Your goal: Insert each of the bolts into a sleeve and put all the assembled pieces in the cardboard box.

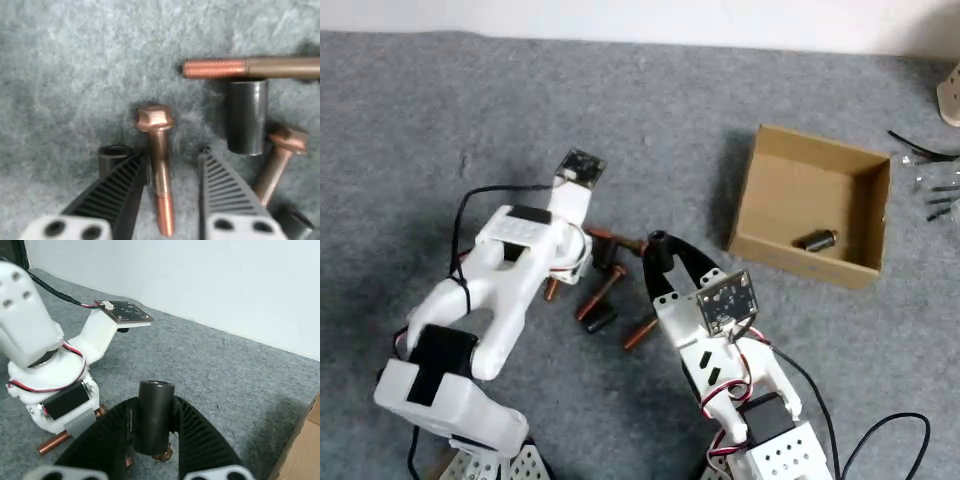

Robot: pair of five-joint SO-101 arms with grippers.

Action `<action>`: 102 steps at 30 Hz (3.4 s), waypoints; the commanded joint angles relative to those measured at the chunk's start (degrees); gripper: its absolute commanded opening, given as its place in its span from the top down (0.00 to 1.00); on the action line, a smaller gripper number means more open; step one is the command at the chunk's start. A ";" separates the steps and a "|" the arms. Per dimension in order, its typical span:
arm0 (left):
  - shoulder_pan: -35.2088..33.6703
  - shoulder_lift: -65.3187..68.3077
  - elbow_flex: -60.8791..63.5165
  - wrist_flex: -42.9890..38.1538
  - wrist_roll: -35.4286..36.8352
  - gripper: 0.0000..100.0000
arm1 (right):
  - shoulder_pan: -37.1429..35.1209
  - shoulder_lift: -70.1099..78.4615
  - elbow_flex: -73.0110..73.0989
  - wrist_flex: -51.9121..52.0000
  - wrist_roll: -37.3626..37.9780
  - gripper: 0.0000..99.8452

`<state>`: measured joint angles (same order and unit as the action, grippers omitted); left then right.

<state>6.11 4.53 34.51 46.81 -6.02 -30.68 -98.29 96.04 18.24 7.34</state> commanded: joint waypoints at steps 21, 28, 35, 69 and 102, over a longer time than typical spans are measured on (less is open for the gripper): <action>1.54 -58.59 30.46 -18.73 -0.18 0.99 | 0.40 -0.66 7.34 0.31 0.44 1.00; 4.35 -74.24 35.38 -28.40 -0.18 0.99 | 0.40 -0.57 7.34 0.40 0.44 1.00; 8.22 -77.05 39.34 -40.97 -0.44 0.99 | 0.40 -0.57 7.34 0.40 0.35 1.00; 20.88 -77.05 63.08 -84.57 -0.44 0.99 | 0.40 -0.57 7.34 0.40 0.35 1.00; 9.27 -94.99 37.41 -24.53 28.84 0.99 | 0.40 -0.57 7.34 0.40 0.44 1.00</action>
<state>16.04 -85.67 76.26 17.98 20.53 -30.68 -98.29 96.04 18.24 7.34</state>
